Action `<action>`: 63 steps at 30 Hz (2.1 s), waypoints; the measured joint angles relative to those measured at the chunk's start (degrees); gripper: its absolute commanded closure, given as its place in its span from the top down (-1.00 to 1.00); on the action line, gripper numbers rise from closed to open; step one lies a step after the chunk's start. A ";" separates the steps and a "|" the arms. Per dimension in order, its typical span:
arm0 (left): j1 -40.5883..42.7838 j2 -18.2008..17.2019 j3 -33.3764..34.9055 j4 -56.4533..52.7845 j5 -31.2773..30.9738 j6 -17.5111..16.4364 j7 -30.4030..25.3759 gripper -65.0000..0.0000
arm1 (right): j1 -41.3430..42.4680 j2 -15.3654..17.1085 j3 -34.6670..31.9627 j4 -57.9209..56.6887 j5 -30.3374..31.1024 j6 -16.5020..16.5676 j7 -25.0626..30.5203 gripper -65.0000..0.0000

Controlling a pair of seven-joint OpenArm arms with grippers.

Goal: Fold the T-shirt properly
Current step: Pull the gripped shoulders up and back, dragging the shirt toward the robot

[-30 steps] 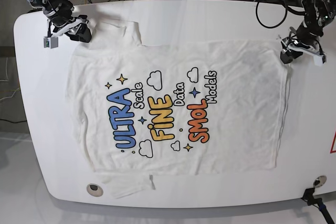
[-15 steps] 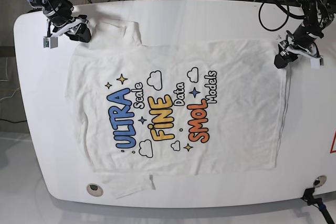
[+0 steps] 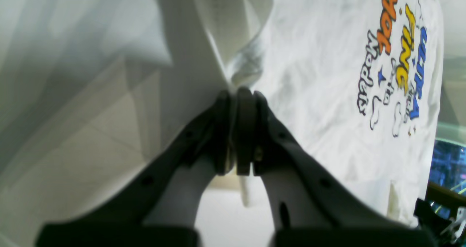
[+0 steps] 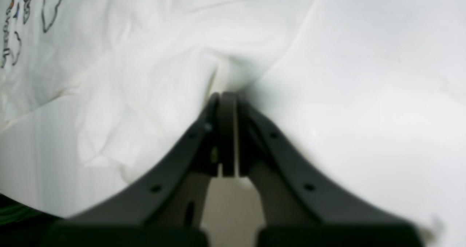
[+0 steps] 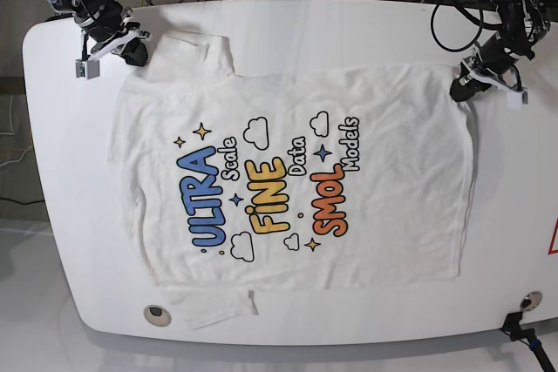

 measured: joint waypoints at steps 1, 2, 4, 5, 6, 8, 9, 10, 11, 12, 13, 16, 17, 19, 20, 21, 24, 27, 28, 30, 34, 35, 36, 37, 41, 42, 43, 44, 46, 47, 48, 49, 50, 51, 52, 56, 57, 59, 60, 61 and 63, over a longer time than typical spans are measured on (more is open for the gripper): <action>0.11 0.00 -0.02 0.04 0.04 0.00 0.20 -1.00 | 0.00 0.00 -0.04 -0.04 0.04 0.66 0.00 -1.00; 0.15 0.00 -0.02 0.09 0.42 0.00 0.17 -1.00 | 0.00 0.00 -0.09 -0.09 0.02 1.07 -0.02 -1.00; 0.48 0.13 0.00 0.79 1.42 -0.09 0.26 -1.00 | 0.22 0.00 -0.07 -0.44 0.42 1.46 -0.04 -1.00; 0.85 0.15 0.02 1.22 2.03 -0.35 0.35 -1.00 | 0.26 0.00 -0.07 -0.33 0.44 1.46 -0.26 -1.00; 1.27 0.17 0.00 1.95 2.49 -0.44 0.44 -1.00 | 0.26 0.00 -0.07 -0.13 0.42 1.77 -0.46 -1.00; 2.38 0.44 -0.17 3.58 3.26 -0.46 0.92 -1.00 | -0.13 -0.04 0.15 0.83 0.17 1.92 -1.09 -1.00; 3.19 0.52 -0.33 4.68 3.32 -0.42 1.68 -1.00 | -0.59 -0.02 0.42 1.55 -0.17 1.92 -1.60 -1.00; 4.13 0.61 -0.68 5.99 3.56 -0.42 2.67 -1.00 | -1.09 -0.09 0.81 2.36 -0.28 1.99 -1.95 -1.00; 5.20 0.66 -1.16 7.19 3.65 -0.35 3.30 -1.00 | -1.86 -0.15 1.27 3.32 -0.74 1.95 -2.14 -1.00; 6.43 0.87 -1.95 8.55 3.76 -0.26 3.65 -1.00 | -2.67 -0.13 1.55 4.42 -0.92 1.86 -2.56 -1.00; 7.63 0.94 -2.78 9.97 3.63 -0.22 3.82 -1.00 | -3.26 -0.17 1.92 5.49 -0.94 1.92 -2.73 -1.00; 10.62 1.01 -5.88 15.08 0.98 -0.96 4.70 -1.00 | -5.22 -0.13 2.78 8.81 -0.90 2.03 -2.86 -1.00; 12.44 1.01 -7.02 16.41 1.09 -0.46 4.94 -1.00 | -6.12 -0.15 3.30 9.42 -0.20 2.67 -2.82 -1.00; 14.64 1.11 -8.61 19.08 0.11 -0.76 5.73 -1.00 | -7.32 -0.09 3.91 10.73 -1.05 2.29 -3.04 -1.00; 13.64 1.20 -8.52 17.92 0.76 -0.85 6.08 -1.00 | -6.88 0.00 3.93 10.29 -0.31 2.25 -2.95 -1.00; 13.07 1.14 -8.55 16.96 1.49 -0.48 6.69 -1.00 | -6.64 0.15 3.89 9.99 -0.28 2.32 -3.06 -1.00; 13.73 1.38 -8.50 17.53 1.05 -1.05 6.64 -1.00 | -5.90 0.83 4.07 10.25 1.33 2.34 -2.95 -1.00; 13.68 1.36 -8.55 17.64 1.29 -1.07 6.64 -1.00 | -5.77 1.44 4.66 10.25 2.64 2.32 -3.45 -0.93; 13.75 1.40 -8.68 17.90 1.29 -1.09 6.75 -1.00 | -5.60 1.51 4.66 10.27 3.06 2.32 -3.93 -0.85; 13.75 1.38 -9.01 18.69 1.27 -1.31 6.91 -1.00 | -5.55 2.08 4.85 10.93 4.42 2.29 -4.42 -0.62; 13.84 1.25 -9.25 19.15 1.29 -1.31 7.04 -1.00 | -5.62 3.04 4.98 11.45 4.66 2.29 -4.48 -0.18; 13.94 1.22 -9.25 19.17 1.29 -1.31 6.97 -1.00 | -5.62 3.23 4.98 11.45 4.50 2.32 -4.52 -0.10; 14.25 1.22 -9.25 19.17 1.31 -1.29 6.97 -1.00 | -5.68 3.67 4.98 11.43 4.55 2.32 -4.44 -0.05; 14.25 1.29 -9.25 19.15 1.31 -1.29 7.02 -1.00 | -5.75 3.65 5.01 11.17 4.55 2.32 -4.31 -0.02; 14.25 1.22 -9.25 19.10 1.29 -1.29 6.82 -1.00 | -4.66 3.67 5.11 8.68 5.42 2.64 -4.33 0.01; 14.25 1.16 -9.25 19.10 1.29 -1.31 6.80 -1.00 | -3.78 3.61 5.14 6.97 5.42 2.73 -4.24 0.01; 14.27 1.09 -9.25 19.04 1.29 -1.31 6.80 -1.00 | -3.21 3.52 4.81 6.29 5.09 2.49 -4.15 0.01; 14.25 1.09 -9.25 19.04 1.29 -1.33 6.84 -1.00 | -2.84 3.54 4.76 6.05 5.03 2.38 -4.31 0.01; 14.21 1.07 -9.25 19.04 1.33 -1.31 6.80 -1.00 | -1.38 3.26 3.98 4.68 4.31 2.45 -4.26 0.02; 14.19 1.11 -9.25 19.04 1.29 -1.33 6.80 -1.00 | -0.79 3.17 3.58 4.42 4.37 2.54 -4.35 0.02; 14.19 1.09 -9.22 19.04 1.27 -1.36 6.80 -1.00 | -0.24 3.15 3.26 4.09 4.37 2.75 -4.33 0.02; 14.08 0.90 -9.22 19.04 1.31 -1.33 6.80 -1.00 | 0.55 2.78 2.75 3.76 4.26 2.73 -4.39 0.01; 13.90 1.16 -9.18 18.67 1.86 -1.27 6.82 -1.00 | 0.22 2.69 2.78 3.80 3.89 2.71 -4.37 0.01; 13.92 1.25 -9.11 18.51 1.97 -1.29 6.84 -1.00 | 0.11 2.69 2.75 3.63 4.24 3.37 -4.61 0.01; 13.92 1.25 -9.11 18.51 1.99 -1.29 6.86 -1.00 | 0.09 2.54 2.56 3.52 4.09 3.41 -5.66 0.01; 13.62 1.20 -8.94 18.51 1.97 -1.29 6.84 -1.00 | 0.28 1.07 0.98 2.95 4.11 4.35 -7.26 -0.30; 13.64 1.20 -8.92 18.51 2.10 -1.29 6.84 -1.00 | 0.28 1.11 0.72 2.95 4.09 4.44 -7.32 -0.53; 13.60 1.20 -8.92 18.49 2.05 -1.29 6.84 -1.00 | 0.28 1.11 0.57 3.02 3.89 4.26 -7.45 -1.00; 13.64 1.20 -8.92 18.49 2.08 -1.29 6.84 -1.00 | 0.28 1.11 0.57 3.02 3.87 4.26 -7.34 -1.00; 13.64 1.22 -9.16 18.49 1.92 -1.27 6.75 -1.00 | 0.24 1.14 0.68 3.04 3.87 4.26 -7.19 -1.00; 13.64 1.22 -9.14 18.49 1.90 -1.29 6.60 -1.00 | 0.09 1.44 0.92 3.08 3.23 4.22 -6.43 -1.00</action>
